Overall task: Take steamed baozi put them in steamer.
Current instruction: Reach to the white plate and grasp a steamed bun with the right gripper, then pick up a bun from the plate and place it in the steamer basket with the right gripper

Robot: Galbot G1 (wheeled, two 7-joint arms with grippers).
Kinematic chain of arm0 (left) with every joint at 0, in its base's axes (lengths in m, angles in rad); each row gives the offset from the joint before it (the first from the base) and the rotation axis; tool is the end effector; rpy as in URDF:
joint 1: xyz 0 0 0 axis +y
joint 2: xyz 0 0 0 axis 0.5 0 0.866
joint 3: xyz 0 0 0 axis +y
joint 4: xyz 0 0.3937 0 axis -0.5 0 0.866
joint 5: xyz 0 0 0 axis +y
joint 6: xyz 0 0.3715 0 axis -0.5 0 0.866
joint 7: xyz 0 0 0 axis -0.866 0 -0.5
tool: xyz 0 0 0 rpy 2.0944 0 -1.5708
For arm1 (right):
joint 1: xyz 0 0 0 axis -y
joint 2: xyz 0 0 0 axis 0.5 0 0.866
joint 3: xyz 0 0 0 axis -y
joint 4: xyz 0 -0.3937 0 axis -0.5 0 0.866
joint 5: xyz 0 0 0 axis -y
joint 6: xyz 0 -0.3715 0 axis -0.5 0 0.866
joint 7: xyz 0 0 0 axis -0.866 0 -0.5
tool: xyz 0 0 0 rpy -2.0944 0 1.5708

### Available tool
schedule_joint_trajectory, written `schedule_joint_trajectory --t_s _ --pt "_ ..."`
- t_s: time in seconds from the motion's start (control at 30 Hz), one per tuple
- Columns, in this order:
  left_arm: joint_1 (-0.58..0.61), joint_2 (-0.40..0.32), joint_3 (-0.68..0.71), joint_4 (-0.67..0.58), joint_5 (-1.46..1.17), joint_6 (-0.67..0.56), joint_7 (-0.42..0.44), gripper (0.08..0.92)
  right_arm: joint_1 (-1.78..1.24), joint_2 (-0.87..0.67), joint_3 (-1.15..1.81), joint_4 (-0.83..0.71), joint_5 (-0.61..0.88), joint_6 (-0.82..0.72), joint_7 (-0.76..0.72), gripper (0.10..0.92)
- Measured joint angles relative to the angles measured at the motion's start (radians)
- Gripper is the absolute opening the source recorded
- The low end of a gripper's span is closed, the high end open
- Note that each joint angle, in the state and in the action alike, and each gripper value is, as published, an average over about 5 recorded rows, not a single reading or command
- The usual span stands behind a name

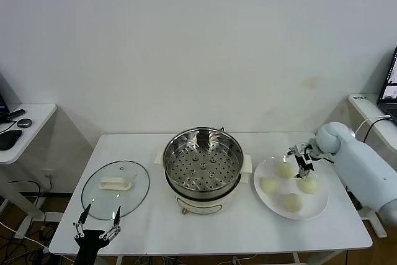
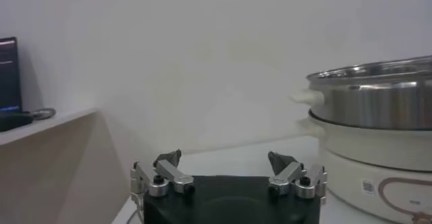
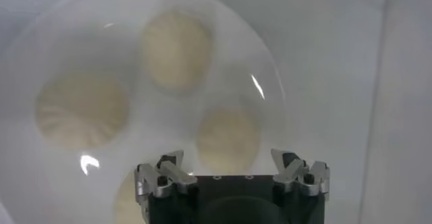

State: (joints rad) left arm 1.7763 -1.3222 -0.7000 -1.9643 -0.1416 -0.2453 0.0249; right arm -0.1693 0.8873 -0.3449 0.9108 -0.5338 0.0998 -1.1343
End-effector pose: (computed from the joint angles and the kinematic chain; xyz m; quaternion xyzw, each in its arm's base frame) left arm 0.0995 0.1202 -0.3956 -0.0034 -0.9960 -0.0830 0.0328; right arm 0.6007 -0.2188 -0.2523 0.4783 -0.5306 0.5950 0.3684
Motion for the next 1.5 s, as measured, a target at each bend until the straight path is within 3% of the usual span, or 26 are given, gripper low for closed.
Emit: schedule_joint_trajectory --t_s 0.37,0.87,1.2,1.5 --pt "0.002 0.004 -0.005 0.0 0.002 -0.012 0.007 0.823 0.021 0.092 -0.002 -0.115 -0.063 0.004 0.019 0.816" --pt "0.008 0.004 -0.019 0.001 -0.004 -0.019 0.008 0.823 0.034 0.116 -0.01 -0.147 -0.092 -0.027 0.001 0.597" --pt "0.013 0.002 -0.022 -0.004 -0.006 -0.019 0.009 0.823 0.06 0.052 -0.065 -0.058 -0.007 -0.063 -0.029 0.558" --pt "0.017 0.005 -0.022 -0.017 -0.011 -0.017 0.009 0.823 0.185 -0.055 -0.191 0.118 0.173 -0.087 -0.06 0.552"
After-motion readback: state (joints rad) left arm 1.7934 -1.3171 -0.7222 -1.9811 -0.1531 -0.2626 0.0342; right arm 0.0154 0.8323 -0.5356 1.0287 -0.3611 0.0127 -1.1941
